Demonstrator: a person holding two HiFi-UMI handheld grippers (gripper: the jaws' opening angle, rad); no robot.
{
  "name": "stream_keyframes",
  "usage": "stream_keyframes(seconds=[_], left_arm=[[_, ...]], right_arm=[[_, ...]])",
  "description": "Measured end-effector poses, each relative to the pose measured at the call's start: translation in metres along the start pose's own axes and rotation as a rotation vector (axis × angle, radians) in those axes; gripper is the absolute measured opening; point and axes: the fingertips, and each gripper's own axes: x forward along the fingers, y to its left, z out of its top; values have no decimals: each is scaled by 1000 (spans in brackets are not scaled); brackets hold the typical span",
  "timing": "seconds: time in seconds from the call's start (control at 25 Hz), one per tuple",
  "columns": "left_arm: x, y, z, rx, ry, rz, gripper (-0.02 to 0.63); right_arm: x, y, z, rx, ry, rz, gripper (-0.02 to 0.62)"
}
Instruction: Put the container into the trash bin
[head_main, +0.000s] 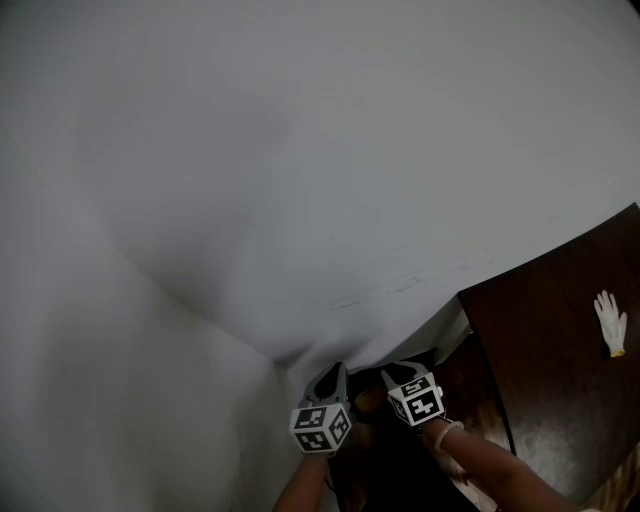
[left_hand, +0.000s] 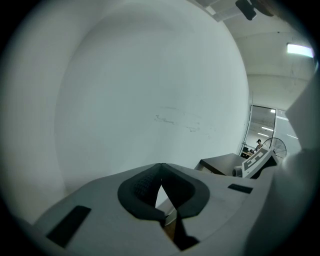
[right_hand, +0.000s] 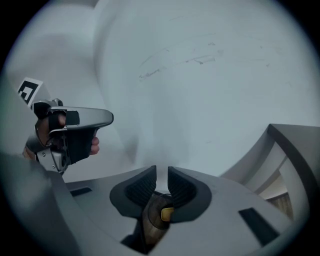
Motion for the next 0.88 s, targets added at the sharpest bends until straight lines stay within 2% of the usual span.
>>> stream_keyframes(seconds=[0.4,0.88], left_arm=[[-22,-18,36,16,-29,-6,20],[-53,-44,93,48,-90,-13,20]], right_arm=[[-38,11,52,-9,-97,-8,70],[-93,32,113,-79,-230,-2,55]])
